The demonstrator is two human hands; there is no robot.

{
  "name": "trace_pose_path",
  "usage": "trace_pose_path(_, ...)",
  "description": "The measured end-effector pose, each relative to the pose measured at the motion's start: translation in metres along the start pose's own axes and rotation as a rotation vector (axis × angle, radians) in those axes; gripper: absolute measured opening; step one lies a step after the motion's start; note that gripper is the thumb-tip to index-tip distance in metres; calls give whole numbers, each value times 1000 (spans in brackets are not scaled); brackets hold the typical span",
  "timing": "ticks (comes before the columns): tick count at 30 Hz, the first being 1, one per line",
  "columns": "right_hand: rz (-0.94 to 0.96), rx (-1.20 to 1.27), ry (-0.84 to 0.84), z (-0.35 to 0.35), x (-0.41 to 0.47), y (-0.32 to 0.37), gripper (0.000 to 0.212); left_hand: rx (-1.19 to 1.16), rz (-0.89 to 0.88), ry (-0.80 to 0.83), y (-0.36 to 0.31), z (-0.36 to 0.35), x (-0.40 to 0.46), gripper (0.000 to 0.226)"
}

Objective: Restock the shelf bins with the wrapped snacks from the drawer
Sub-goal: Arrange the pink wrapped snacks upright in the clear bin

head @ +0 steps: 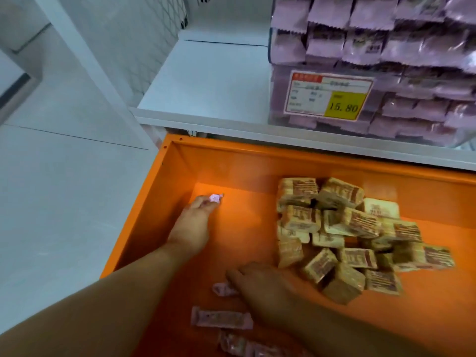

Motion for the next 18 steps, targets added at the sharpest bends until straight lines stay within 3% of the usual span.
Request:
trace_pose_path(3,-49,54,-91,15,-12,-8,47,-46,-5,-15,-5,1,-7,58)
trace_pose_path(6,-71,224,-129,44,-38,-12,32,12,68,94,-10,2,-14,49)
trace_pose_path(9,-193,339,-181,76,-68,-20,26,-10,38,151,-25,17,-27,32)
trace_pose_path(13,-329,532,-317,125,-109,-26,22,-160,-30,227,-69,66,-52,30)
trace_pose_path(18,-384,849,-567,198,-174,-21,19,-635,-99,236,-138,154,-108,69)
Point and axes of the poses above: each hand's wrist, its own x-axis towards the middle knuckle, its own z-axis out of the back of the hand, y = z × x, the point moved 6 cm from there along x, towards the middle knuckle, and after that the axes turned 7 degrees about z, right-handed, at the moved point
